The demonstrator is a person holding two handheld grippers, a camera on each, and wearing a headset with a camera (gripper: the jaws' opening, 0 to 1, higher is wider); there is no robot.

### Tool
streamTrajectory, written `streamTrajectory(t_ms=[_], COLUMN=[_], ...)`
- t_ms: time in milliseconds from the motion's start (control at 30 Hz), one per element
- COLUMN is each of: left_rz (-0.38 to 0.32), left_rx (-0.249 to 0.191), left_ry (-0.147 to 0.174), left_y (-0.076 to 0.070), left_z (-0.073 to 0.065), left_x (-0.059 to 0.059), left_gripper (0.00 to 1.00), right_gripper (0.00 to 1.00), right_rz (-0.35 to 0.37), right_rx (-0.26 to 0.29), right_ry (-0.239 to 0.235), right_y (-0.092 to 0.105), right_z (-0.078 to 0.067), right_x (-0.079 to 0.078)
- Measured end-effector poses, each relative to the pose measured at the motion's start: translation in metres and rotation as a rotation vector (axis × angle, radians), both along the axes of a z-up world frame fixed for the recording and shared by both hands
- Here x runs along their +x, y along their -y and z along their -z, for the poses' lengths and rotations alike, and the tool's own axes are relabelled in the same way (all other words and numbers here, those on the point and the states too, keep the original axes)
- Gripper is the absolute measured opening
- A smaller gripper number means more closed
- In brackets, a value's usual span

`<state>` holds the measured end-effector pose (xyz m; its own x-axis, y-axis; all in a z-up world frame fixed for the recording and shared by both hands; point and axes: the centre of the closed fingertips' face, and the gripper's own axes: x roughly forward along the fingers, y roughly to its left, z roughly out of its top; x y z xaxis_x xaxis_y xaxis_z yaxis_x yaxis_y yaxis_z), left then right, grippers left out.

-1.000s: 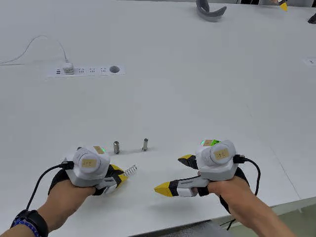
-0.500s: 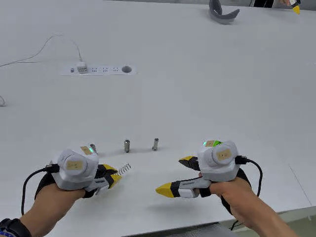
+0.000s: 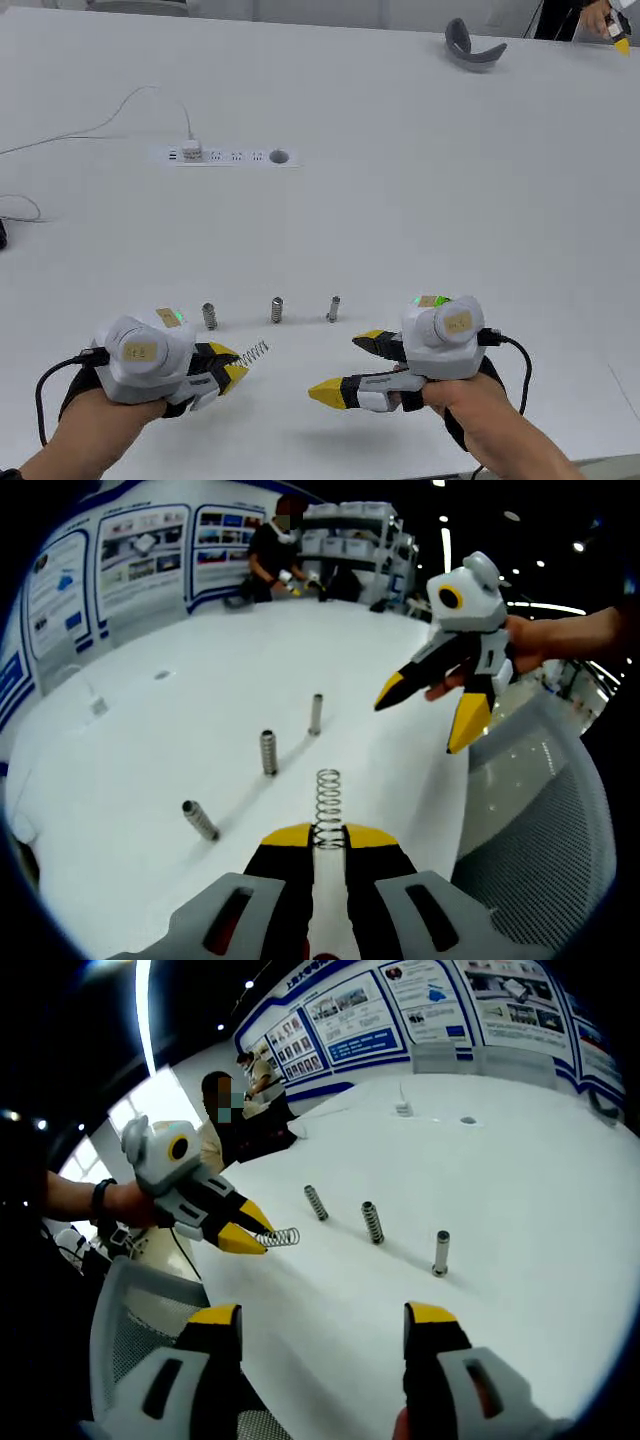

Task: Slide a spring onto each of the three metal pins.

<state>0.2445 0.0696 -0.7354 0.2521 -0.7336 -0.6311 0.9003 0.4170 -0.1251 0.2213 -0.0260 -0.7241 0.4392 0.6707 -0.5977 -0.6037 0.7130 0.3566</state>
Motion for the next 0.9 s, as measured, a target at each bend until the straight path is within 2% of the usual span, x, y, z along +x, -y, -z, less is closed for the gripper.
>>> streamTrajectory(t_ms=[67,233,533,900], left_rz=[-0.004,0.007,0.040,0.089], left_rx=[-0.006,-0.012,-0.022,-0.042], left_ry=[0.001,0.008,0.021,0.033], left_y=[-0.002,-0.003,0.003,0.019], left_z=[-0.002,-0.007,-0.014,-0.024], left_x=[0.000,-0.004,-0.011,-0.020], left_gripper=[0.10,0.10,0.10,0.10], right_gripper=[0.64,0.59,0.46,0.38], right_rz=[-0.009,-0.025,-0.049,-0.072], right_rx=[0.005,0.061,0.142,0.180], right_ry=[0.000,-0.004,-0.007,-0.039], right_y=[-0.005,-0.022,-0.045,-0.055], right_z=[-0.001,-0.009,-0.022,-0.023], right_x=[0.001,0.002,0.009,0.008])
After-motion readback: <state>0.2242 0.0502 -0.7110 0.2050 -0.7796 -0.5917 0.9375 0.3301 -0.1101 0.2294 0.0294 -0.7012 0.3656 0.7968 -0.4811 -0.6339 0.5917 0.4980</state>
